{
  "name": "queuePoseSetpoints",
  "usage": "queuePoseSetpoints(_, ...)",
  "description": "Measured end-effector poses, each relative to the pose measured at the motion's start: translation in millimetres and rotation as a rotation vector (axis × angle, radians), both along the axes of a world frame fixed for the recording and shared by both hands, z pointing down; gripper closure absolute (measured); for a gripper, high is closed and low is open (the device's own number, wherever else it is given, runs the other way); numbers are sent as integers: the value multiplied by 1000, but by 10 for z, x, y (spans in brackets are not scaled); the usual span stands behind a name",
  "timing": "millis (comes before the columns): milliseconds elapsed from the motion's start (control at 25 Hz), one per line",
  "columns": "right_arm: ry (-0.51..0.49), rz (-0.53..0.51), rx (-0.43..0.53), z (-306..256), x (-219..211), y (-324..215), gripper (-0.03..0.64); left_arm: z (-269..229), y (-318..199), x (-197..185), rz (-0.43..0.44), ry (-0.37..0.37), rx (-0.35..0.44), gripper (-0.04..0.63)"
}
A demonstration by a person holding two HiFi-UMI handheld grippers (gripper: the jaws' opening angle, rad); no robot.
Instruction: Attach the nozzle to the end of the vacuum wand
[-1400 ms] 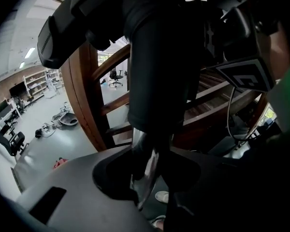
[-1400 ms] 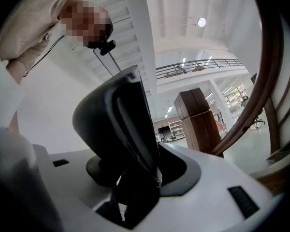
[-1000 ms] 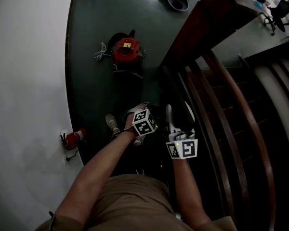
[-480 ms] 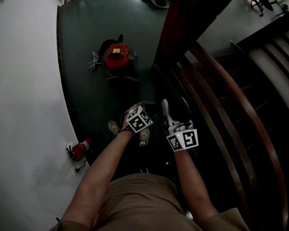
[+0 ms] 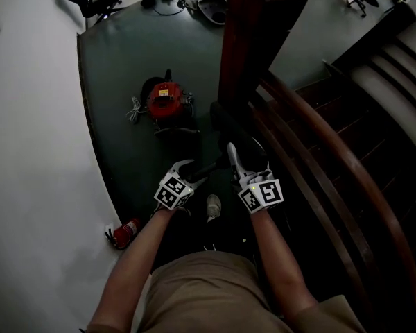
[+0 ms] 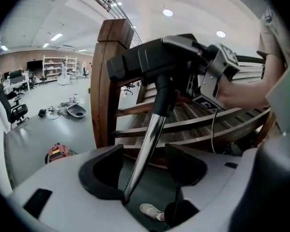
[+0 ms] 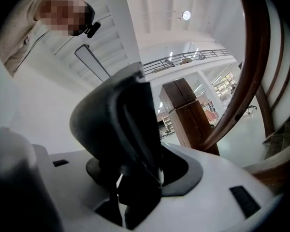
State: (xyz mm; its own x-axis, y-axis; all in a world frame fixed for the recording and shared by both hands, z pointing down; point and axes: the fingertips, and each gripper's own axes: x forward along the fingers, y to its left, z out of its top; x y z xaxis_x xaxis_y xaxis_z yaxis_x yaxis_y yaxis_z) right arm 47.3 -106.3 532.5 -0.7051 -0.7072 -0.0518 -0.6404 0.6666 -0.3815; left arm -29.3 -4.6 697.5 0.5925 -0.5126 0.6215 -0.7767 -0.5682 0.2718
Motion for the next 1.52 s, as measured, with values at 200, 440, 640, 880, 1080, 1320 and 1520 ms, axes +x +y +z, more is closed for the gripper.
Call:
queuePoseSetpoints(200,-33,45,-63,37,67,-332,422,-338,-53,-482,-150,104,47,333)
queuePoseSetpoints(440,-81,93,-153,122,51,-706,411,-582,-170,-1092,-242,184,74,333)
queuePoseSetpoints(640,-81,151,-200,145,-46,-951,407,-744,-261,-1477,-246,261,74,333)
queuePoseSetpoints(880,-85,213,-224,156,-176,-1181,400,-800,-306,-1598,-163,305,57,333)
queuePoseSetpoints(1080,-98,238,-224,220,-305,-1545,396,-688,-526,-1654,-128,300,22,333)
queuePoseSetpoints(1320,-157,245,-238,372,-333,-2122,393,-636,-981,-1676,-178,278,-7,333)
queuePoseSetpoints(1520,-216,284,-259,509,-103,-2369,374,-706,-1292,-1571,-175,249,-11,333)
